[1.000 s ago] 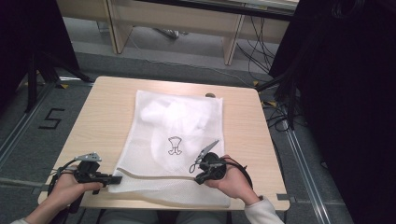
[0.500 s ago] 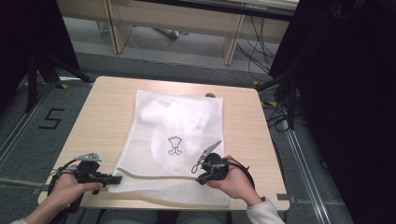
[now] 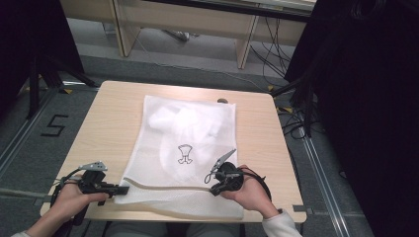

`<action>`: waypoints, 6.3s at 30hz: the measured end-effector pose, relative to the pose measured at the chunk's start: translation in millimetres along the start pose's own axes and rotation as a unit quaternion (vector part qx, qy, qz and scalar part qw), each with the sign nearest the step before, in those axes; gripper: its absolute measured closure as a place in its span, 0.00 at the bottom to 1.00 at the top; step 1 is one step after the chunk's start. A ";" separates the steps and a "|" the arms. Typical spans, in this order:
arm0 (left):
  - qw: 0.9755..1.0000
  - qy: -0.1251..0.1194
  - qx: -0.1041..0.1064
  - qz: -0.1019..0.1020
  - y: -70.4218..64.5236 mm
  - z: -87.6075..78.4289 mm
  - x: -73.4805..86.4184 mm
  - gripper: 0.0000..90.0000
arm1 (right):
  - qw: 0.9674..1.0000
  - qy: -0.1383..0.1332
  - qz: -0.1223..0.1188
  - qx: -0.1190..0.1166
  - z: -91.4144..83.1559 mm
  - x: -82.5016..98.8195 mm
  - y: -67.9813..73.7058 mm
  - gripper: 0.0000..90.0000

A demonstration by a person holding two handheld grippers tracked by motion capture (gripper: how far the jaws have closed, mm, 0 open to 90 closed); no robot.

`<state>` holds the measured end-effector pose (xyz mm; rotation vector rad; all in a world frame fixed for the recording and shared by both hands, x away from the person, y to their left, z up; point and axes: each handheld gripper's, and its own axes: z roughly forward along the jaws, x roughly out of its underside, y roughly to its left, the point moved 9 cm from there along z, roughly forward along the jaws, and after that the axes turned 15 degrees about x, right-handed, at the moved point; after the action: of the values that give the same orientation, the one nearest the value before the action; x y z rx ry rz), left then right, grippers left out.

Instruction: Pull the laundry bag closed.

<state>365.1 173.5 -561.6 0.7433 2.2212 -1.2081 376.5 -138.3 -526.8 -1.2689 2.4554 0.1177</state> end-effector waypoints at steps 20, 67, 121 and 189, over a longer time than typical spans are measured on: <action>1.000 0.002 0.000 0.001 0.1 -0.5 0.1 0.95 | 1.000 0.003 0.007 0.001 -1.8 8.6 -5.2 0.91; 1.000 0.001 -0.001 0.002 0.3 -0.8 0.1 0.95 | 1.000 0.008 0.011 0.002 -6.7 21.8 -12.0 0.91; 1.000 0.014 0.001 -0.004 1.5 -2.4 2.4 0.95 | 0.999 0.022 0.025 0.012 -11.3 41.3 -24.8 0.91; 0.999 0.038 -0.002 -0.002 2.8 -1.0 8.8 0.94 | 0.997 0.079 -0.011 0.022 -2.4 72.2 -40.4 0.90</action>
<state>360.5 177.5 -568.5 0.7959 2.2860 -1.1956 370.4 -218.4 -547.0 -1.3317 2.5609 -0.0444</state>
